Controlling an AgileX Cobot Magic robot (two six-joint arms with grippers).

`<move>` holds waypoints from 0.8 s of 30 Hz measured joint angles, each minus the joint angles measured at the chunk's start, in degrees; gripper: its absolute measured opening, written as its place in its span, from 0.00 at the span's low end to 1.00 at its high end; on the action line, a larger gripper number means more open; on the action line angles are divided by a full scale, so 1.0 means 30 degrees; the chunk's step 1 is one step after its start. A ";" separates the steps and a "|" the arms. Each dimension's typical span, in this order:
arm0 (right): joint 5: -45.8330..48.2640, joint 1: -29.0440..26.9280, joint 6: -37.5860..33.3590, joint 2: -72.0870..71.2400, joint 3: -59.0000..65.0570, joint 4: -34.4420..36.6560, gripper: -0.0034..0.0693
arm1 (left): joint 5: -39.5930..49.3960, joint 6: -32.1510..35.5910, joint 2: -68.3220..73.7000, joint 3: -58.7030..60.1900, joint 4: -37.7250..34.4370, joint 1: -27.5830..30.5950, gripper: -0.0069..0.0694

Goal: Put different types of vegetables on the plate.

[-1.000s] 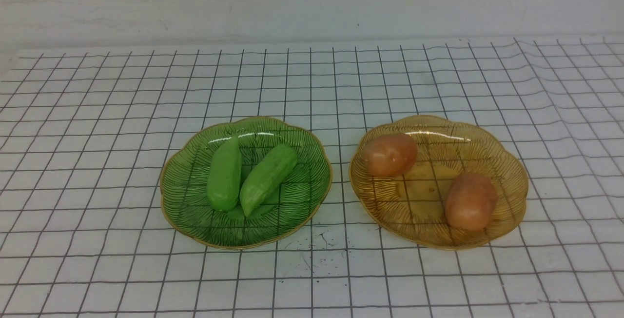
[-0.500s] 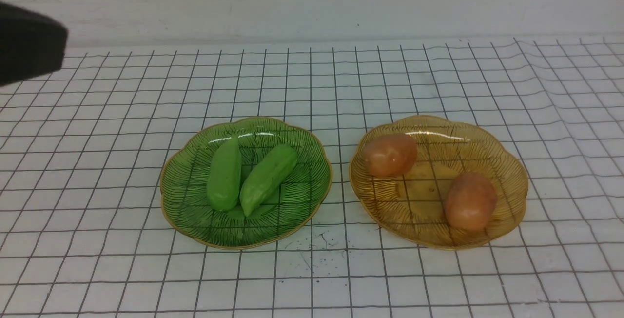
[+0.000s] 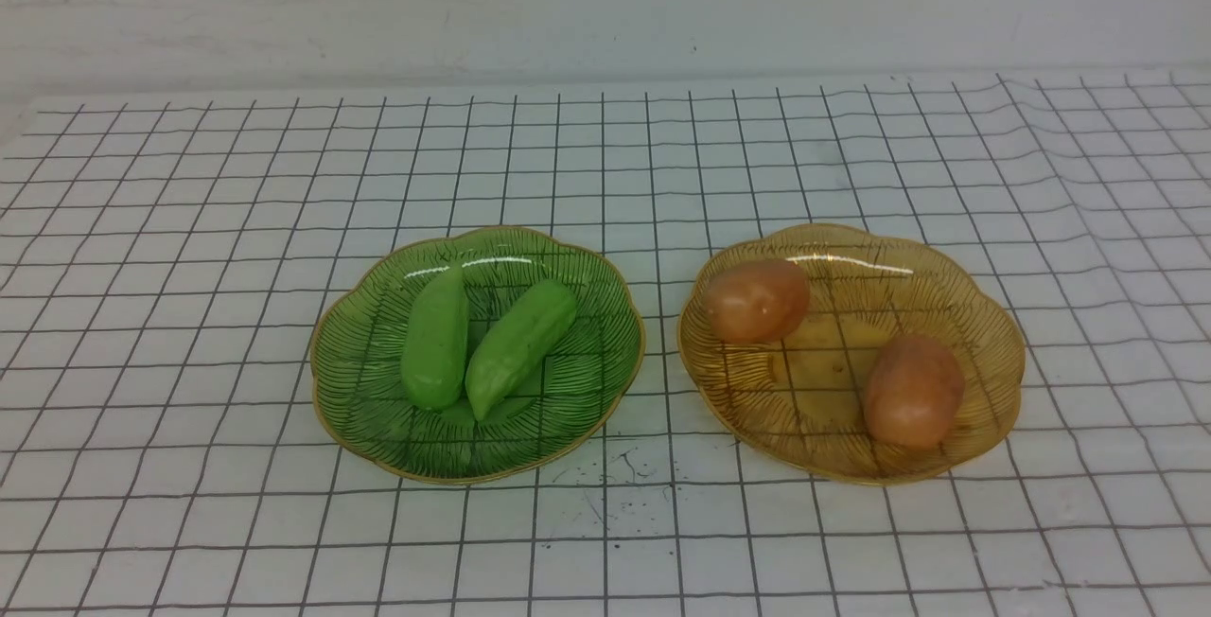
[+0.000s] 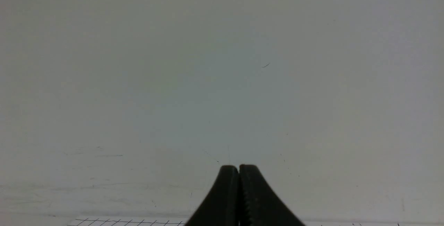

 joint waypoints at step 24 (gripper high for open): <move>0.0016 0.0000 0.0000 0.0000 0.0000 0.0000 0.03 | -0.8544 -0.0081 -0.4992 1.3711 0.2222 0.5545 0.08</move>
